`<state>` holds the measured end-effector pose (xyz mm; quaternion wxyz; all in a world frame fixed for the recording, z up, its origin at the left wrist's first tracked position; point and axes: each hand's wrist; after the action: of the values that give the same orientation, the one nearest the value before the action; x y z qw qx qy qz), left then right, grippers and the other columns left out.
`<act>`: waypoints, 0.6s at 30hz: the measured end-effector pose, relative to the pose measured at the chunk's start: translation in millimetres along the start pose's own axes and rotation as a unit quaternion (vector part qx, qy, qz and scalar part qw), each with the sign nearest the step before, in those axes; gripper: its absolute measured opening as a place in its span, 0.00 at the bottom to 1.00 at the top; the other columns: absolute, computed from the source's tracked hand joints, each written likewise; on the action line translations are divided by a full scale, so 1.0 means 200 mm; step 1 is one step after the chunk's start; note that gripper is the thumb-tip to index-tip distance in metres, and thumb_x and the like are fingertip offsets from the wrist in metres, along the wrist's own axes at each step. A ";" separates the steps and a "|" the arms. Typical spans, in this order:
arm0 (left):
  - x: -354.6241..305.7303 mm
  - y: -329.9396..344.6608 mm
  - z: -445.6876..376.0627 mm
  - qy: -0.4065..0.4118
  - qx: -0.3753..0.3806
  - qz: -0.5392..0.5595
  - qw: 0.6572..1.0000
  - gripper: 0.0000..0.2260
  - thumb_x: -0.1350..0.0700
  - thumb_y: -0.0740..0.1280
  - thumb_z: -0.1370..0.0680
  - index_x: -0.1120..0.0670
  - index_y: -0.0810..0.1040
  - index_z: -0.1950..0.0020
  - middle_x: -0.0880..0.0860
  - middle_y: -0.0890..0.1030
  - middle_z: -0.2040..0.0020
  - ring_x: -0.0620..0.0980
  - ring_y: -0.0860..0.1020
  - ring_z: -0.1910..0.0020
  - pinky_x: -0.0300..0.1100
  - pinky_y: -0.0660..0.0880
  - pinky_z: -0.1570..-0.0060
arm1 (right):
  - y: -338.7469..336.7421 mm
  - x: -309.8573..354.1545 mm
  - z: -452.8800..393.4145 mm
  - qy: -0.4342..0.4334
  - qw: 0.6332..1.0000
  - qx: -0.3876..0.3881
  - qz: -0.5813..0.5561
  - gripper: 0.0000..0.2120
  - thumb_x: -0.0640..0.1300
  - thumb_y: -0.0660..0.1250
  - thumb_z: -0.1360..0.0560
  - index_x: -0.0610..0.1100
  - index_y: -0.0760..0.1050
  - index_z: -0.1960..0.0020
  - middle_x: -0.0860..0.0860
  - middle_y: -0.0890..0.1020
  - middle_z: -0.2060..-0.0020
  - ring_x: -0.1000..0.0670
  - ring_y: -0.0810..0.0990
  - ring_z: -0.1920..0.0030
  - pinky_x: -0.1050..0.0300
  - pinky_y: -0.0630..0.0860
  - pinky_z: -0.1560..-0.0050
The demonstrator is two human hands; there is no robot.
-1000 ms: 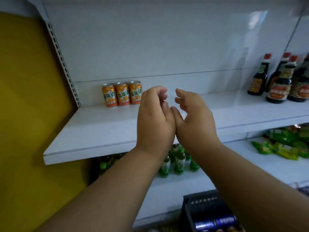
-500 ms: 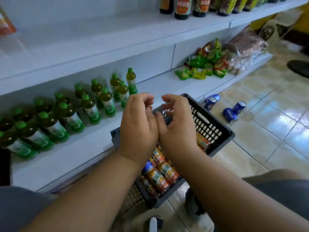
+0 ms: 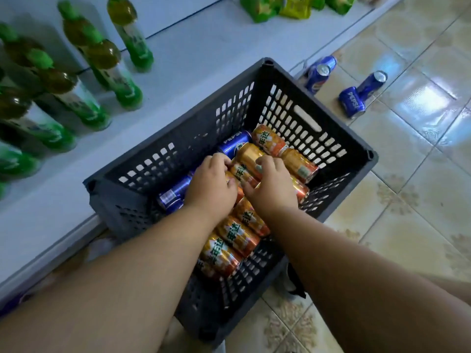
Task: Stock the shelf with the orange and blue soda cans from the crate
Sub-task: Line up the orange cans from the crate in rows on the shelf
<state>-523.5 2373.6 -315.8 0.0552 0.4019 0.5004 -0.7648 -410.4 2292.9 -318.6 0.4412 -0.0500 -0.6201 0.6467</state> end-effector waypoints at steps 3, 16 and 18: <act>0.04 0.08 -0.12 -0.016 0.030 -0.008 0.999 0.16 0.59 0.68 0.24 0.52 0.71 0.37 0.52 0.74 0.41 0.53 0.75 0.46 0.52 0.76 0.46 | 0.09 -0.02 -0.20 0.010 0.995 0.058 0.080 0.29 0.53 0.70 0.25 0.50 0.63 0.28 0.46 0.69 0.33 0.43 0.68 0.33 0.47 0.71 0.36; 0.20 0.28 -0.34 -0.081 0.083 0.014 0.993 0.15 0.57 0.66 0.23 0.50 0.71 0.37 0.49 0.74 0.39 0.51 0.75 0.44 0.49 0.76 0.46 | 0.33 -0.21 -0.69 0.104 0.979 0.136 0.114 0.40 0.50 0.73 0.28 0.48 0.56 0.23 0.42 0.72 0.32 0.39 0.72 0.34 0.41 0.73 0.34; 0.17 0.22 -0.35 -0.125 0.069 0.062 0.988 0.12 0.56 0.64 0.21 0.50 0.73 0.38 0.48 0.75 0.41 0.50 0.76 0.46 0.45 0.74 0.48 | 0.26 -0.15 -0.66 0.148 0.980 0.132 -0.022 0.37 0.51 0.75 0.28 0.48 0.60 0.26 0.45 0.77 0.40 0.42 0.79 0.43 0.42 0.79 0.44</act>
<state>-485.8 2419.5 -383.3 0.1370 0.3362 0.4101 -0.8367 -337.8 2382.9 -406.5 0.5450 -0.0729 -0.4580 0.6985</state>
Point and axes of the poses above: each hand's wrist, its own z-axis away from the middle knuckle, its own y-axis out of the palm, x = y × z
